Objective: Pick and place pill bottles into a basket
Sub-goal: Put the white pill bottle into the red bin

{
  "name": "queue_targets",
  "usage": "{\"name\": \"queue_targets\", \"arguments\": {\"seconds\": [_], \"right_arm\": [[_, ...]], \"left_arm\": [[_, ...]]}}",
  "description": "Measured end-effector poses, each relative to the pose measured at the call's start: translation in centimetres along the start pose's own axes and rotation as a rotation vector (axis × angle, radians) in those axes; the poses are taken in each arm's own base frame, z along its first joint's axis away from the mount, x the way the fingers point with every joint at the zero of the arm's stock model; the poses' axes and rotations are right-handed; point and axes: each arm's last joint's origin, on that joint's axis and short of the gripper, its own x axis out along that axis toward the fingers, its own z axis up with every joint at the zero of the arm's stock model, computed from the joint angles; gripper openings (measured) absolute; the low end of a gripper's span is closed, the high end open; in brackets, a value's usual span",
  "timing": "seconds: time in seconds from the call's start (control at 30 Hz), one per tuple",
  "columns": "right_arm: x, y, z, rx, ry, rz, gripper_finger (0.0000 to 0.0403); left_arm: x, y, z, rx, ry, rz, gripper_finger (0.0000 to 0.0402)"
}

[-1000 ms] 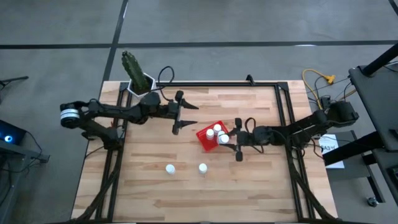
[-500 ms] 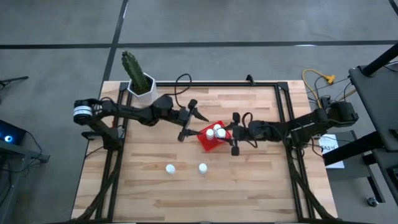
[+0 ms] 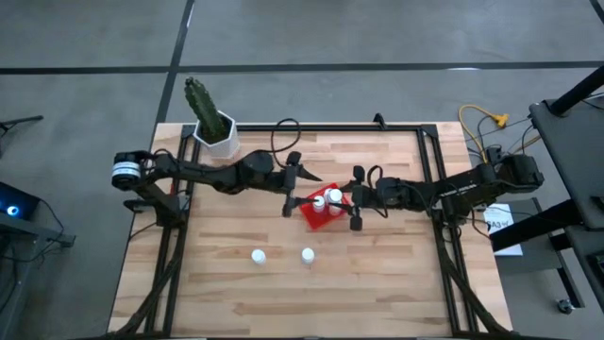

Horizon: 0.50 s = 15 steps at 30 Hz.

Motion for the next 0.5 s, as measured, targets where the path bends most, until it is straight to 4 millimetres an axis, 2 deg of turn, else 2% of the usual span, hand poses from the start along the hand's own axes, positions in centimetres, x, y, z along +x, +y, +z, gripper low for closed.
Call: {"name": "queue_targets", "arguments": {"seconds": [0.1, 0.23, 0.4, 0.5], "right_arm": [[0.0, -0.2, -0.1, 0.002, 0.005, -0.006, 0.0148], [0.0, -0.2, -0.1, 0.002, 0.008, -0.007, 0.0148], [0.0, -0.2, -0.1, -0.001, 0.008, -0.006, 0.0148], [0.1, -0.2, 0.1, -0.002, 0.004, -0.007, 0.0148]], "left_arm": [[0.5, 0.5, 1.3, 0.013, 0.145, -0.026, 0.0267], [0.6, 1.4, 4.3, 0.041, 0.319, -0.064, 0.0267], [0.1, 2.3, 8.4, 0.070, 0.405, -0.032, 0.0267], [-0.2, 2.4, 9.8, 0.070, 0.431, -0.029, 0.0267]]}}
